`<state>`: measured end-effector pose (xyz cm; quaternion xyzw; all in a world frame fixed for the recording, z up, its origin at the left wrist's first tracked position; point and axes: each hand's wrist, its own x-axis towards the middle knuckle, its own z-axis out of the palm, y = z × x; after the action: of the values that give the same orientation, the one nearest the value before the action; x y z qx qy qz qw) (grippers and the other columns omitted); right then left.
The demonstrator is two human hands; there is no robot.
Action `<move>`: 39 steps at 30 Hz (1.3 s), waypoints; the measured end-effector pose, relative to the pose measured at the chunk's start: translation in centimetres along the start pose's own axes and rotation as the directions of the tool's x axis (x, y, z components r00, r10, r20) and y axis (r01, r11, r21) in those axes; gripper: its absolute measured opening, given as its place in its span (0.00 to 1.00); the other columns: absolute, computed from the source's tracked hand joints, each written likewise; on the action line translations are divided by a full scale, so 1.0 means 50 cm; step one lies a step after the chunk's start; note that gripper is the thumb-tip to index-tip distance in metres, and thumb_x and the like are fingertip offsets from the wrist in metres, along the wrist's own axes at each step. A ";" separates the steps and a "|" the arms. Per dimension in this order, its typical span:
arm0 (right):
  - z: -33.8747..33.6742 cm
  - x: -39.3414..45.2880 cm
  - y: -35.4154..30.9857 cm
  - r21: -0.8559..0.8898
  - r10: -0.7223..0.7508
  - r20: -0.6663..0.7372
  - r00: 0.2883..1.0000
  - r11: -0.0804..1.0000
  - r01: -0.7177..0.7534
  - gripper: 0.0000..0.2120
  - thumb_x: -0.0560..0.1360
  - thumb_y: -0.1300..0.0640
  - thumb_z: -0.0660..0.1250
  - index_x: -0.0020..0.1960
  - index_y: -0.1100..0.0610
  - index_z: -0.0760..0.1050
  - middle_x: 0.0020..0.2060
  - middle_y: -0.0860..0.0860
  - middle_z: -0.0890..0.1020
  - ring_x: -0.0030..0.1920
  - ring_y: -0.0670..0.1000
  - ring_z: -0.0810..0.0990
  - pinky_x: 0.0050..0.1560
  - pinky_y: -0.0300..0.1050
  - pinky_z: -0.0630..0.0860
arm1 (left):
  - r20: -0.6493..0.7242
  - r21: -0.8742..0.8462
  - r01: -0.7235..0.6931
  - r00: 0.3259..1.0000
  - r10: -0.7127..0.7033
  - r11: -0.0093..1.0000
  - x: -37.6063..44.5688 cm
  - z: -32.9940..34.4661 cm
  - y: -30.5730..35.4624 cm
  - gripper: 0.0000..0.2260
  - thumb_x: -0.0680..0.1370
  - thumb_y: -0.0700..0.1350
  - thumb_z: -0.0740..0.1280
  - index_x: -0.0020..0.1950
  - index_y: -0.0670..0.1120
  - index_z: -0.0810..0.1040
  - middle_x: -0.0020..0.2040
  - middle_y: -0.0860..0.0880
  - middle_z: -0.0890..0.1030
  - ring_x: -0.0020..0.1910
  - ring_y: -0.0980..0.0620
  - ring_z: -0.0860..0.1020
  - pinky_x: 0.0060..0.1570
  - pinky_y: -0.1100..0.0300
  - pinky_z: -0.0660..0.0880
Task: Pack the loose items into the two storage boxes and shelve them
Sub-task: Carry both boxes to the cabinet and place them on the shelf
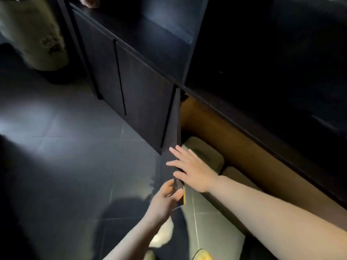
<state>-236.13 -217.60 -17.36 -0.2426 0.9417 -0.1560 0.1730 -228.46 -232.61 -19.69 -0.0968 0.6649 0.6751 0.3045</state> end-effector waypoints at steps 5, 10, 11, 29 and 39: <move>-0.073 -0.133 0.144 -0.179 0.249 -0.029 0.968 0.951 -0.250 0.27 0.82 0.55 0.59 0.77 0.43 0.53 0.78 0.42 0.50 0.77 0.45 0.45 0.77 0.49 0.41 | 0.210 0.280 -0.129 0.975 0.071 0.951 0.066 0.189 0.048 0.25 0.82 0.46 0.57 0.77 0.46 0.53 0.75 0.50 0.62 0.73 0.52 0.63 0.67 0.68 0.56; -0.098 -0.233 0.204 -0.067 0.495 -0.203 0.845 0.854 -0.517 0.26 0.82 0.59 0.58 0.77 0.44 0.56 0.77 0.46 0.57 0.77 0.48 0.53 0.76 0.48 0.48 | 0.433 0.383 -0.223 0.900 0.039 0.897 0.107 0.288 0.091 0.32 0.80 0.35 0.57 0.77 0.51 0.42 0.77 0.51 0.54 0.71 0.59 0.56 0.69 0.66 0.51; -0.094 -0.262 0.201 0.074 0.553 -0.252 0.794 0.829 -0.554 0.26 0.82 0.59 0.59 0.76 0.44 0.57 0.77 0.45 0.58 0.77 0.47 0.54 0.76 0.47 0.51 | 0.453 0.393 -0.200 0.891 0.000 0.898 0.113 0.299 0.091 0.35 0.80 0.34 0.57 0.76 0.53 0.39 0.77 0.51 0.54 0.69 0.59 0.59 0.68 0.65 0.55; 0.181 -1.013 0.021 0.482 0.931 -0.132 -0.340 -0.239 -0.843 0.31 0.79 0.49 0.62 0.78 0.52 0.54 0.77 0.50 0.60 0.76 0.53 0.59 0.73 0.51 0.59 | 0.705 0.567 -0.380 0.683 -0.192 0.730 -0.153 0.586 -0.101 0.29 0.77 0.33 0.62 0.76 0.44 0.56 0.75 0.45 0.62 0.73 0.50 0.62 0.69 0.61 0.59; 0.253 -1.017 -0.067 0.599 0.984 0.019 -0.177 -0.152 -0.786 0.29 0.79 0.52 0.61 0.78 0.48 0.54 0.67 0.48 0.74 0.64 0.51 0.75 0.60 0.40 0.70 | 0.702 0.643 -0.382 0.641 -0.311 0.664 -0.296 0.636 -0.245 0.27 0.74 0.49 0.70 0.71 0.60 0.65 0.69 0.55 0.70 0.65 0.59 0.69 0.62 0.64 0.69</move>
<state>-187.88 -197.08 -14.64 0.6131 0.7565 -0.2228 0.0470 -201.34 -207.22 -18.95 0.3466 0.6867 0.3212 0.5524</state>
